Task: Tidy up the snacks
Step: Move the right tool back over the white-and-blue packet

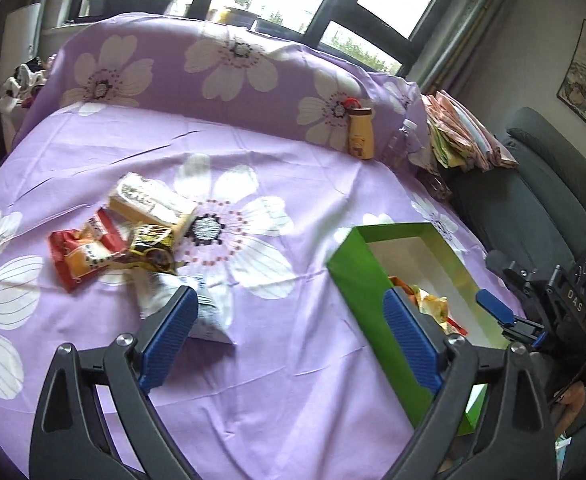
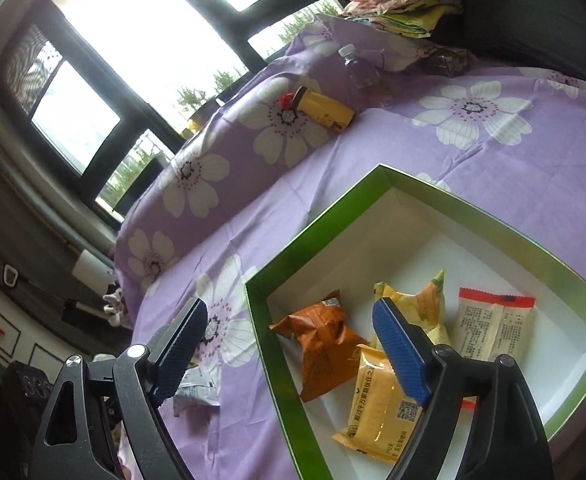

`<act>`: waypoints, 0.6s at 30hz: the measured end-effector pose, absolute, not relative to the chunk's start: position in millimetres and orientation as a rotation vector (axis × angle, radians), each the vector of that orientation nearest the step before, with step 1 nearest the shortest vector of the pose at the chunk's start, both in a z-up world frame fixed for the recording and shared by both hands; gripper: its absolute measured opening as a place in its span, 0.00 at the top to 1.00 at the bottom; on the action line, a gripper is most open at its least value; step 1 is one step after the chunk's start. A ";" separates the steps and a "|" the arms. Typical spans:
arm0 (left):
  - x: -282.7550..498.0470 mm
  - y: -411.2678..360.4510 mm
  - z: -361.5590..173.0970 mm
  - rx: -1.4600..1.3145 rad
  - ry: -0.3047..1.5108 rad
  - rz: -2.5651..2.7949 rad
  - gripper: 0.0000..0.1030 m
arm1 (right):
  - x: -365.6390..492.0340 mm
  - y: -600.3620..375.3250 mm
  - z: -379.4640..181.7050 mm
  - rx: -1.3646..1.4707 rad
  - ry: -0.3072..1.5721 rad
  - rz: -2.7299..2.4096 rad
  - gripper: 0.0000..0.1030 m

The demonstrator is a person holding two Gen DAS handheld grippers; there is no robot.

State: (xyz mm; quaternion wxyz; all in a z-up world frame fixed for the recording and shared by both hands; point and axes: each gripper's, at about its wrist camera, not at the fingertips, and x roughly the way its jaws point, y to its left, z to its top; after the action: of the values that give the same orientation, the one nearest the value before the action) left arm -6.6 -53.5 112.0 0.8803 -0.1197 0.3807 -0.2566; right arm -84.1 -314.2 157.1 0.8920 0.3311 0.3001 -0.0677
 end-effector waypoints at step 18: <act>16.9 21.7 89.6 -0.339 0.842 -0.334 0.08 | -50.4 -238.9 144.4 0.466 0.708 -0.061 0.14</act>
State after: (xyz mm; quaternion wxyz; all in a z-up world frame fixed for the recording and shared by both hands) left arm 16.9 21.7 89.6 0.8853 -0.1629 0.4049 -0.1606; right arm -50.4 -238.9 144.4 0.9111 0.2260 0.3435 -0.0297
